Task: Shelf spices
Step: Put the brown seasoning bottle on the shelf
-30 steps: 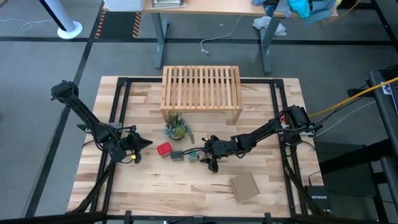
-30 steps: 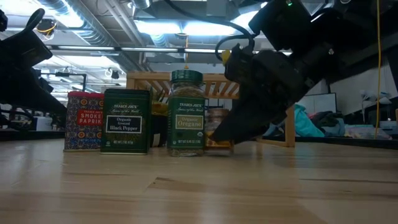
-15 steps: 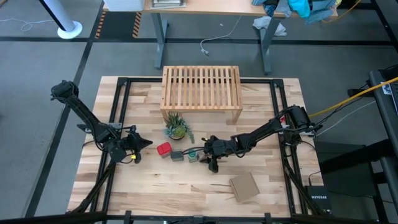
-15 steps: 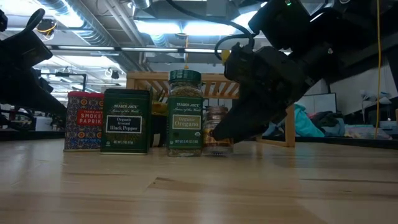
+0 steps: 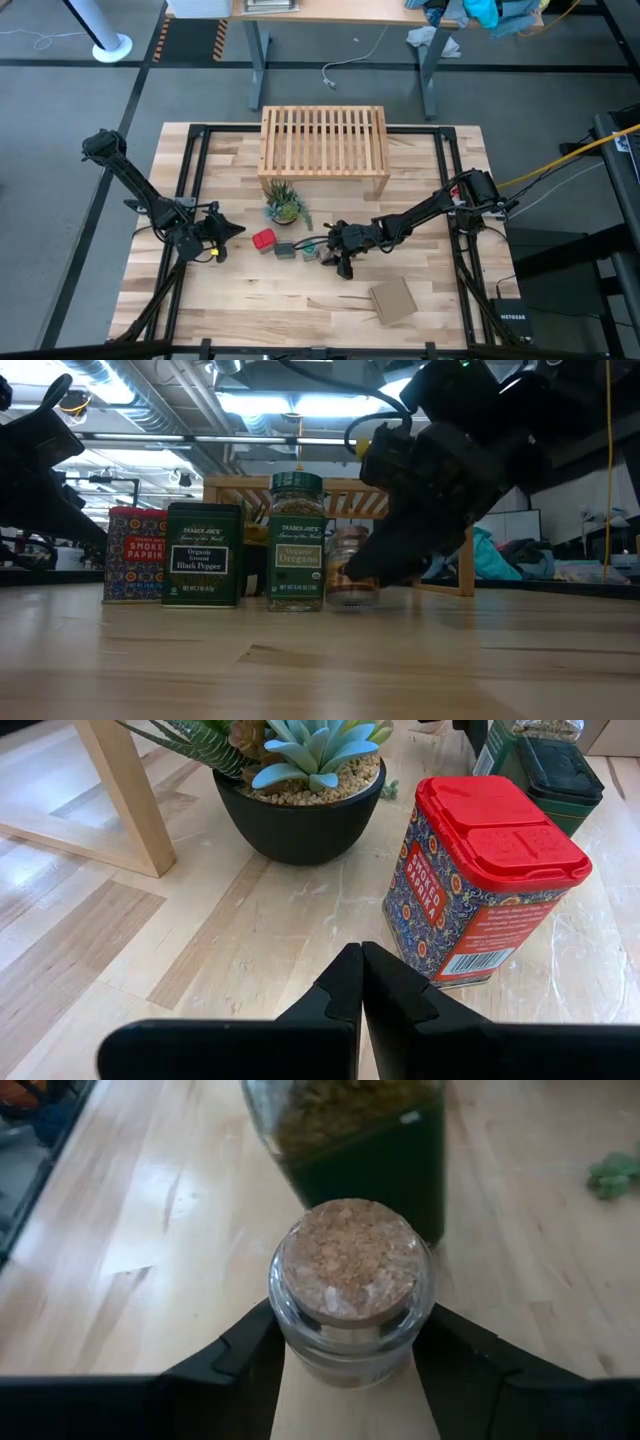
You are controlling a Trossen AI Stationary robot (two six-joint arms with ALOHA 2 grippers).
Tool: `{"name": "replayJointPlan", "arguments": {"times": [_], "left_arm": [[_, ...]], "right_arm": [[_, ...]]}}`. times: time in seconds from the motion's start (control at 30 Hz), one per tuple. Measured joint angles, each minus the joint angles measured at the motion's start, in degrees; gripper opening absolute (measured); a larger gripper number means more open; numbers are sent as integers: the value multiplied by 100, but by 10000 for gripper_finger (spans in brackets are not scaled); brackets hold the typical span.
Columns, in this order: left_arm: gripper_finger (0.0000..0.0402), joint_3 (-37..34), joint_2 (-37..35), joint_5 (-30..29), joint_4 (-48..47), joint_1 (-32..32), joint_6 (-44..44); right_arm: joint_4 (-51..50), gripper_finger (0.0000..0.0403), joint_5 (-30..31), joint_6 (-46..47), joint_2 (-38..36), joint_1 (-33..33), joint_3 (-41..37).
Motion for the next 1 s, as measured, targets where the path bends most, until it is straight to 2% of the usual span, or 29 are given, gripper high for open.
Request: {"name": "replayJointPlan", "arguments": {"times": [0.27, 0.47, 0.6, 1.0], "left_arm": [[3, -2, 0, 0, 0, -2, 0], [3, -2, 0, -1, 0, -1, 0], [3, -2, 0, 0, -2, 0, 14], [3, -2, 16, 2, -2, -2, 39]], "right_arm": [[4, 194, -61, -54, -143, 0, -1], [-15, 194, -406, -451, -459, 0, 218], [-618, 194, -429, -758, -748, 0, 474], [-3245, 194, 873, -2283, -1235, -123, 1756]]}}
